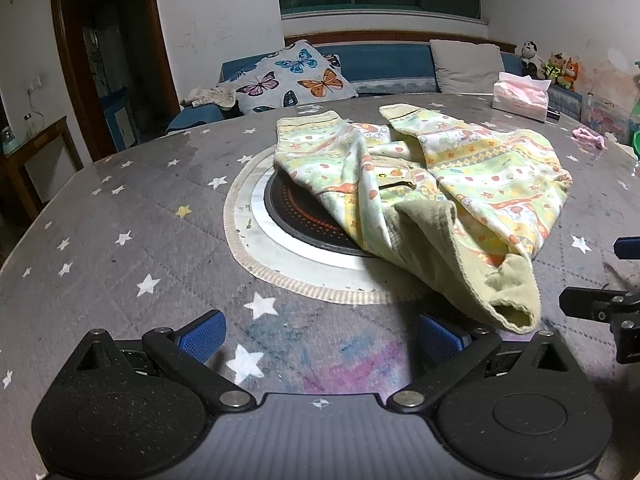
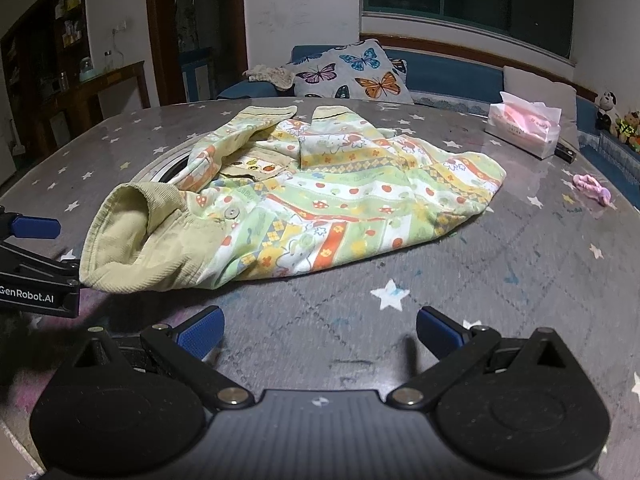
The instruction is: Fold clothes
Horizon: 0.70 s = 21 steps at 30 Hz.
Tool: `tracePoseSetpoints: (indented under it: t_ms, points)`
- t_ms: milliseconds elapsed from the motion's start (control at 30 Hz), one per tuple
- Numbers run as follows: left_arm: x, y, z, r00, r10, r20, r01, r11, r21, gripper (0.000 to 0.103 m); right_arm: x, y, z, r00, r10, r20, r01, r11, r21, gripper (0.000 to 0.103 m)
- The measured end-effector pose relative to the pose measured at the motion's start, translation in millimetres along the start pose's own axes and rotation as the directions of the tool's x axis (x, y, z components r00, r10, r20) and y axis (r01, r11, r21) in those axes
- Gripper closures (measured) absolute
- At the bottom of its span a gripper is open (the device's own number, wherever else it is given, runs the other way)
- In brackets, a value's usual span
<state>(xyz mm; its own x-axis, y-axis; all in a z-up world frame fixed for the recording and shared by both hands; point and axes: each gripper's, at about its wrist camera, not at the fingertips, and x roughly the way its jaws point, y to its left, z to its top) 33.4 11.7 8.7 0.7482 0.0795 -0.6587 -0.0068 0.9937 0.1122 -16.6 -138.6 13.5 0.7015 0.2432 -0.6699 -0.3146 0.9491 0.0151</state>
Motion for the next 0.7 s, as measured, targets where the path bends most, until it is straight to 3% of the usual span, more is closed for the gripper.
tracePoseSetpoints:
  t_ms: [500,700]
  points:
    - [4,18,26,0.999,0.036,0.035,-0.036,0.999,0.002,0.001,10,-10,33,1.000,0.012,0.017,-0.011,1.000,-0.020,0.000]
    - [7,26,49,0.998,0.014,0.058,-0.014,1.000,-0.001,0.001,21,-17,59,0.999,0.020,0.038,-0.019,0.999,-0.027,0.003]
